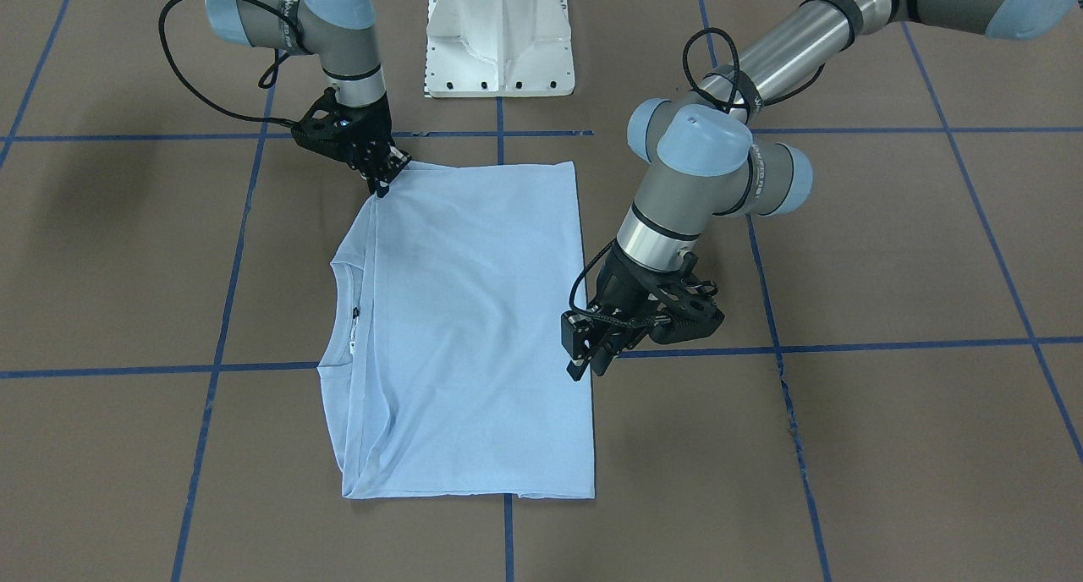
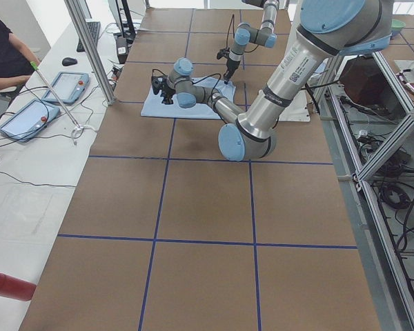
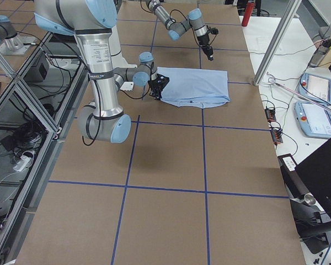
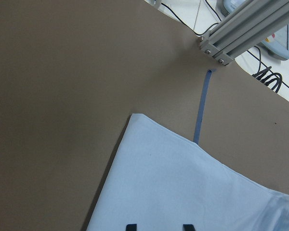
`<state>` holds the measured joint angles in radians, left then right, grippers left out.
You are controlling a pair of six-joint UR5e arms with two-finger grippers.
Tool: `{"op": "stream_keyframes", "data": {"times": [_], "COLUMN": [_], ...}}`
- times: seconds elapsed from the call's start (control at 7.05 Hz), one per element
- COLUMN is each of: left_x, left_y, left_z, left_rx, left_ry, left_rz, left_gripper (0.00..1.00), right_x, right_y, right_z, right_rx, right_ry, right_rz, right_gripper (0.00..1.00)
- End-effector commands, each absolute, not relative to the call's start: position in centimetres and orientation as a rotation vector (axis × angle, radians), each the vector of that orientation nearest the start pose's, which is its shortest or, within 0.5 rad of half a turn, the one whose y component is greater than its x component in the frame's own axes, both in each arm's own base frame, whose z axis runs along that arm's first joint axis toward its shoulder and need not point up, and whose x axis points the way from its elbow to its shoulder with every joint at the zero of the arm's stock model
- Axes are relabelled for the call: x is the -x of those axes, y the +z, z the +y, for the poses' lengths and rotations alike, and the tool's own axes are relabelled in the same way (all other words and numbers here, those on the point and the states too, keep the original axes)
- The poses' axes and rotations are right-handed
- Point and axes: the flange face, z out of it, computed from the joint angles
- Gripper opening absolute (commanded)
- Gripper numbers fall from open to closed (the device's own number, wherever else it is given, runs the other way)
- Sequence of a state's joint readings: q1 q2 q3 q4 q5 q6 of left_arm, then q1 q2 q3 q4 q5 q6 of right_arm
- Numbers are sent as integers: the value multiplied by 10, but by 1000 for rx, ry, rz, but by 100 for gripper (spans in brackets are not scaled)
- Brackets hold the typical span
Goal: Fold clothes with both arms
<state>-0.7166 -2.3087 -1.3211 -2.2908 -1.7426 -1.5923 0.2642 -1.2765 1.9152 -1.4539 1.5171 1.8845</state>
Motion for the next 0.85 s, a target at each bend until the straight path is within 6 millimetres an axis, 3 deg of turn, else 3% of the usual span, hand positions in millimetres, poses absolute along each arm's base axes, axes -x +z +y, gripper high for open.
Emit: {"op": "stream_keyframes", "data": {"times": [0.0,0.43,0.71], "left_x": [-497,-496,-502], "left_y": [240,240,241], "left_z": [-585,-584,-573], "left_rx": [-270,-270,-252], "left_ry": [-540,-541,-542], "left_rz": [1196,1199,1215], "left_gripper": [43,43,45], "right_x": [521,502,500], "right_y": [339,317,319], "right_z": [-288,-291,-290], "right_rx": [-37,-31,-32], "right_ry": [572,580,582], "right_rz": [-763,-811,-809], "right_gripper": [0,0,0]}}
